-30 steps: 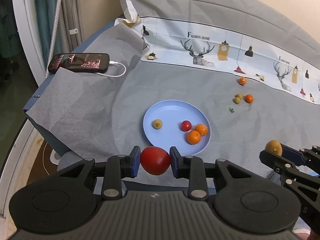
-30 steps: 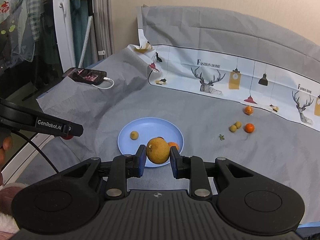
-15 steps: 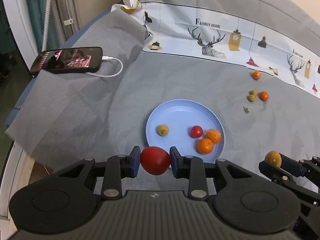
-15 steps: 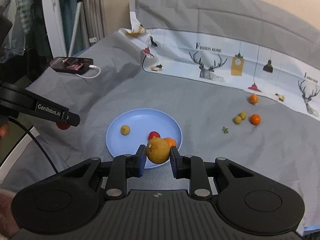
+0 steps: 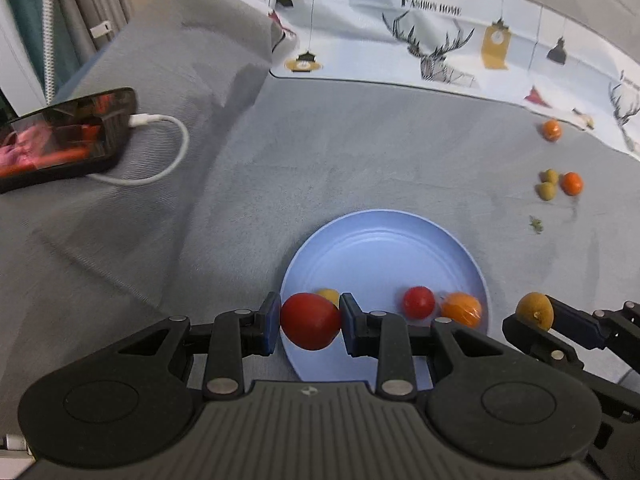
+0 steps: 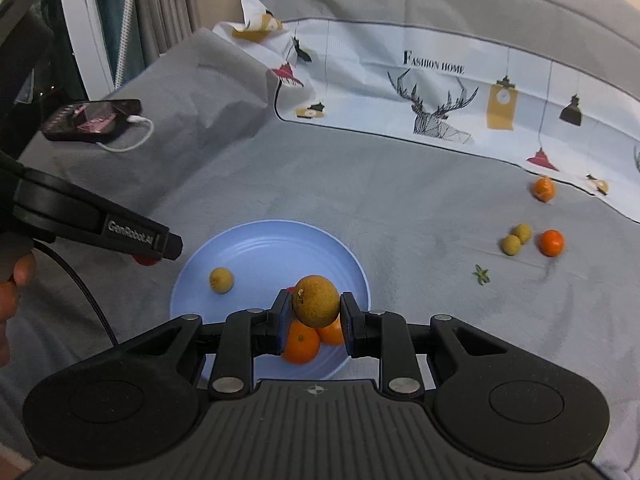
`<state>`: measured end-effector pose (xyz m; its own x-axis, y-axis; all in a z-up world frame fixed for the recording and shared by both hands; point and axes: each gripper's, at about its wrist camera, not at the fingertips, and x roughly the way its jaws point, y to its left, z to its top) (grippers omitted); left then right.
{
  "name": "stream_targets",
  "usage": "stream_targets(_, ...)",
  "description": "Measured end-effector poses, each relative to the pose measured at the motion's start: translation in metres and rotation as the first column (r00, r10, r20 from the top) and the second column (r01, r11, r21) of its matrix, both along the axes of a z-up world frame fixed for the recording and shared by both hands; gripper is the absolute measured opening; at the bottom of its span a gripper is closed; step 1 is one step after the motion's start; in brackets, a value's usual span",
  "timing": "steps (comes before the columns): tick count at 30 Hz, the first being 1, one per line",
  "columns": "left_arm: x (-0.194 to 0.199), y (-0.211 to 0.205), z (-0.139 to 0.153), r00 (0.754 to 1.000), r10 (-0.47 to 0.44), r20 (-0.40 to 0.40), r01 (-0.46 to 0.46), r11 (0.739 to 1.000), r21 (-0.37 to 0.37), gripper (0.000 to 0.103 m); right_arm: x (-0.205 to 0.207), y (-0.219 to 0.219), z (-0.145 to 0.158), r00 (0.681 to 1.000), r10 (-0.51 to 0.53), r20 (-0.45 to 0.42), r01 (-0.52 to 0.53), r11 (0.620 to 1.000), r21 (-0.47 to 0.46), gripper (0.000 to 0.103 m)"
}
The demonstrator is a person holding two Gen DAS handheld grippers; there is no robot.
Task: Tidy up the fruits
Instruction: 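Carry the cherry tomato and yellow fruit over the blue plate with both tools, then open both tools to drop the tomato and yellow fruit onto the plate, then lift both tools away from the plate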
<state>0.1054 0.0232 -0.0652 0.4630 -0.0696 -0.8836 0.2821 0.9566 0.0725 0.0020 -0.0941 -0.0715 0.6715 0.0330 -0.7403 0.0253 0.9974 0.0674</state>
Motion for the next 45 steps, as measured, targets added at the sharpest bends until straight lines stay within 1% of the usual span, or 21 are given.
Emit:
stream_targets(9, 0.04, -0.018, -0.04, 0.999, -0.006, -0.032, 0.007, 1.0, 0.026, 0.035, 0.044, -0.008, -0.039, 0.998, 0.027, -0.063, -0.028, 0.999, -0.016, 0.027)
stream_targets(16, 0.057, -0.023, -0.059, 0.999, -0.024, -0.048, 0.026, 0.999, 0.029, 0.035, 0.061, -0.01, -0.062, 0.994, 0.041, -0.099, -0.044, 0.999, -0.028, 0.027)
stream_targets(17, 0.058, -0.024, -0.06, 0.998, -0.033, -0.05, 0.034, 0.999, 0.021, 0.039, 0.063, -0.01, -0.065, 0.994, 0.047, -0.101, -0.05, 0.998, -0.03, 0.027)
stream_targets(18, 0.059, -0.025, -0.06, 0.998, -0.042, -0.052, 0.043, 0.999, 0.014, 0.046, 0.064, -0.01, -0.066, 0.993, 0.057, -0.101, -0.061, 0.998, -0.03, 0.027)
stream_targets(19, 0.06, -0.025, -0.059, 0.997, -0.052, -0.054, 0.052, 0.999, 0.005, 0.071, 0.065, -0.009, -0.068, 0.992, 0.073, -0.104, -0.076, 0.997, -0.03, 0.027)
stream_targets(20, 0.058, -0.023, -0.057, 0.998, -0.051, -0.047, 0.051, 0.999, -0.003, 0.096, 0.066, -0.009, -0.069, 0.99, 0.086, -0.111, -0.09, 0.995, -0.031, 0.034)
stream_targets(21, 0.055, -0.021, -0.053, 0.999, -0.038, -0.029, 0.037, 0.999, -0.008, 0.101, 0.066, -0.008, -0.069, 0.989, 0.087, -0.117, -0.092, 0.995, -0.037, 0.052)
stream_targets(23, 0.048, -0.019, -0.045, 1.0, -0.027, -0.001, 0.027, 1.0, -0.015, 0.103, 0.061, -0.008, -0.066, 0.99, 0.077, -0.117, -0.084, 0.995, -0.053, 0.073)
stream_targets(26, 0.036, -0.018, -0.036, 0.999, -0.043, -0.009, 0.043, 0.999, 0.015, 0.103, 0.046, -0.007, -0.056, 0.99, 0.077, -0.119, -0.084, 0.995, -0.051, 0.077)
stream_targets(29, 0.021, -0.015, -0.026, 0.999, -0.031, -0.009, 0.031, 0.998, 0.046, 0.103, 0.028, -0.006, -0.043, 0.991, 0.055, -0.12, -0.06, 0.998, -0.036, 0.081)
stream_targets(31, 0.007, -0.011, -0.017, 1.0, -0.023, -0.019, 0.024, 0.999, 0.049, 0.103, 0.015, -0.006, -0.031, 0.993, 0.033, -0.117, -0.036, 0.999, -0.026, 0.085)
stream_targets(33, -0.006, -0.005, -0.005, 1.0, -0.013, -0.013, 0.013, 0.999, 0.045, 0.103, 0.002, -0.004, -0.019, 0.994, 0.015, -0.107, -0.018, 1.0, -0.025, 0.089)
stream_targets(38, -0.044, 0.006, 0.022, 1.0, -0.008, 0.009, 0.007, 0.999, 0.052, 0.103, -0.037, 0.005, 0.013, 0.999, -0.002, -0.051, 0.001, 1.0, -0.031, 0.095)
stream_targets(42, -0.079, 0.017, 0.04, 1.0, -0.006, 0.019, 0.006, 0.999, 0.04, 0.103, -0.07, 0.014, 0.03, 1.0, -0.007, -0.012, 0.006, 0.999, -0.039, 0.098)
stream_targets(45, -0.107, 0.023, 0.051, 0.999, 0.0, 0.053, -0.002, 0.999, 0.044, 0.103, -0.095, 0.018, 0.041, 1.0, -0.014, 0.01, 0.015, 0.999, -0.043, 0.099)
